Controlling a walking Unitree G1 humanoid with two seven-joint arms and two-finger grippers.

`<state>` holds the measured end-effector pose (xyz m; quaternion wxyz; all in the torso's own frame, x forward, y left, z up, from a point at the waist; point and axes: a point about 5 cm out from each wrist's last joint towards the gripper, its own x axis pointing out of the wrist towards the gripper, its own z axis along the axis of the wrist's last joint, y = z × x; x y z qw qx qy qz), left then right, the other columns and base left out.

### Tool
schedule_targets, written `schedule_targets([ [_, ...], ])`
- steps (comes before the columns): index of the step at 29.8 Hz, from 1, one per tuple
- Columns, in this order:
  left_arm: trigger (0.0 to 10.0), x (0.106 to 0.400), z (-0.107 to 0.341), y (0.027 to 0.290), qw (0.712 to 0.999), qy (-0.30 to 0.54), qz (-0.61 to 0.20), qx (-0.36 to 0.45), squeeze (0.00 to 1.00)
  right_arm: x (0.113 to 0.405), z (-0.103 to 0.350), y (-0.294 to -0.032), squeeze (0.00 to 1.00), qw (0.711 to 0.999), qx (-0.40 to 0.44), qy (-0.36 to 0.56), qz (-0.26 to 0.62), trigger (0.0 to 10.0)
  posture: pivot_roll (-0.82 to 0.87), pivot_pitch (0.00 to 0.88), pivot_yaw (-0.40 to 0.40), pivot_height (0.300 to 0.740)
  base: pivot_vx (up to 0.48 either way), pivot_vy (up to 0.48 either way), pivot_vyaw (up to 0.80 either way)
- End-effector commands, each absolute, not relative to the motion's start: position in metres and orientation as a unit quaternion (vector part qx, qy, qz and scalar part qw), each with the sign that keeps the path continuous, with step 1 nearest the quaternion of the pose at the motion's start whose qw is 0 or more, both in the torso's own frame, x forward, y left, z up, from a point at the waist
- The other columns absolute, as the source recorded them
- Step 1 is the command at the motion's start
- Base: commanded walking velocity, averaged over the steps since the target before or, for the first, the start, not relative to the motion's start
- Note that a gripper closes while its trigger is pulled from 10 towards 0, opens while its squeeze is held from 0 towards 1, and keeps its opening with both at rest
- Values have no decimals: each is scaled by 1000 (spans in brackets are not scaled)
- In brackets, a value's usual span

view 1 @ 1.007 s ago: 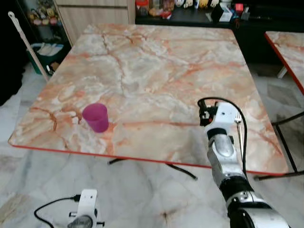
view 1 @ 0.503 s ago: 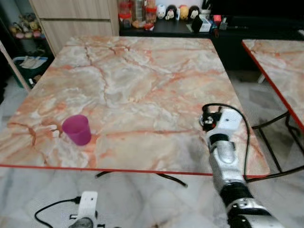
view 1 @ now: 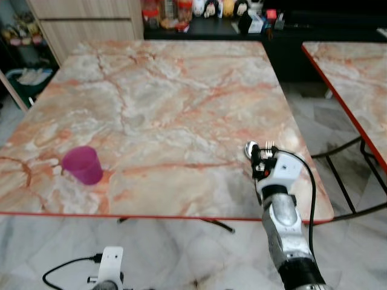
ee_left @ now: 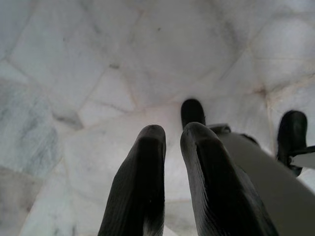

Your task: Setting the table

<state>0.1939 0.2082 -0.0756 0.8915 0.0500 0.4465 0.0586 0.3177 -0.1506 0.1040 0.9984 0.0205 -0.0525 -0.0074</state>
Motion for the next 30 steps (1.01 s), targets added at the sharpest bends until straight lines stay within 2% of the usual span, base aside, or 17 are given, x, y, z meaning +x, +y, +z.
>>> schedule_targets([
  [1, 10000, 188, -79, 211, 885, 458, 62, 52, 0, 318, 110, -153, 0, 998, 18, -56, -4, 10000, -70, 156, -15, 740, 0, 0, 0],
  [13, 10000, 190, -78, 207, 886, 457, 56, 50, 0, 332, 107, -166, 0, 999, 17, 28, -37, 10000, -64, 149, -14, 740, 0, 0, 0],
  [30, 10000, 186, -80, 209, 883, 463, 62, 43, 0, 333, 94, -154, 0, 996, 24, 84, -33, 10000, -45, 152, -23, 740, 0, 0, 0],
])
